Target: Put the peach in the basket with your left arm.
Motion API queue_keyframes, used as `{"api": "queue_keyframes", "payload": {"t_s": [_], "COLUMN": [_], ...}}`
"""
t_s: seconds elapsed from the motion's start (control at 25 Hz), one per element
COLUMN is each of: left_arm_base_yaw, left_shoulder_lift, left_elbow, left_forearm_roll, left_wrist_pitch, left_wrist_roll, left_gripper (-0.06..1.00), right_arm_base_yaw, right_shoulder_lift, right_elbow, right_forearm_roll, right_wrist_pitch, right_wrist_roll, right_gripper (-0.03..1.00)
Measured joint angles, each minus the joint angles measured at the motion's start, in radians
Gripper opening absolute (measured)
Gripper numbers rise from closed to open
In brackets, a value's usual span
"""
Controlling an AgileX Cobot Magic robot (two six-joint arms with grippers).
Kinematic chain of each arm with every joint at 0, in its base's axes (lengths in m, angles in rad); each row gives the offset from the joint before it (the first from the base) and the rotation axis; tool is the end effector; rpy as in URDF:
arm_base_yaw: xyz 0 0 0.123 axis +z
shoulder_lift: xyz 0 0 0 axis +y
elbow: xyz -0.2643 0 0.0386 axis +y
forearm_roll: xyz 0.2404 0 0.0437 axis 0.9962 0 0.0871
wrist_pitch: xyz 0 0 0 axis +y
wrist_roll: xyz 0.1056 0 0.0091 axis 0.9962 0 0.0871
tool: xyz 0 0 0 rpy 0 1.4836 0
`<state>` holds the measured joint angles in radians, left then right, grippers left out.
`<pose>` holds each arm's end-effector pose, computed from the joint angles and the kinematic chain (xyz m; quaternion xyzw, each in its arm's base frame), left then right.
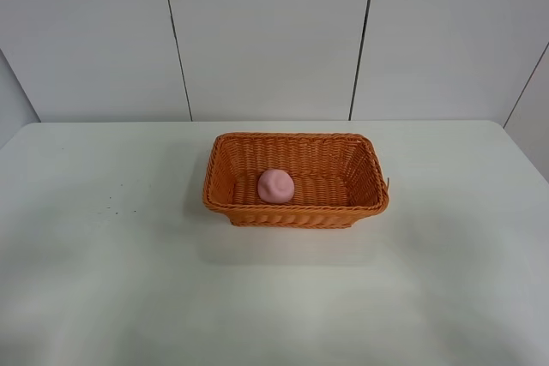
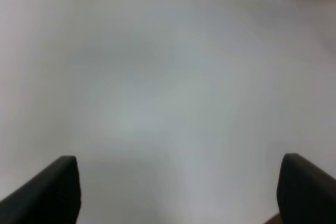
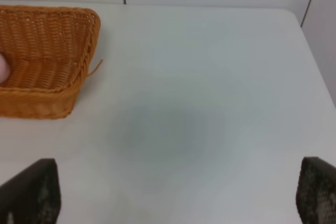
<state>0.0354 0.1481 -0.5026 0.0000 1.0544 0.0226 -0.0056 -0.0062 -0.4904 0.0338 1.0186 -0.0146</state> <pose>0.0412 0.0015 0.2635 -0.0057 0.8874 0.0134 0.4607 0.0221 0.0029 0.2682 -0.0041 0.8429 0.0115 0.5380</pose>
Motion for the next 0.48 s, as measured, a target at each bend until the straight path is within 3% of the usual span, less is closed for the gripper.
{"api": "queue_keyframes", "payload": {"t_s": [0.48], "left_arm_base_yaw": [0.0], "left_shoulder_lift": [-0.151], "left_elbow": [0.0], "left_forearm_roll": [0.0], "left_wrist_pitch": [0.001], "left_wrist_roll": [0.0], "left_gripper": [0.78], "right_arm_base_yaw": [0.0], "right_shoulder_lift": [0.0], "right_elbow": [0.0], "right_forearm_roll": [0.0], "right_wrist_pitch": [0.0], "right_wrist_roll": [0.0], "right_gripper": [0.69]}}
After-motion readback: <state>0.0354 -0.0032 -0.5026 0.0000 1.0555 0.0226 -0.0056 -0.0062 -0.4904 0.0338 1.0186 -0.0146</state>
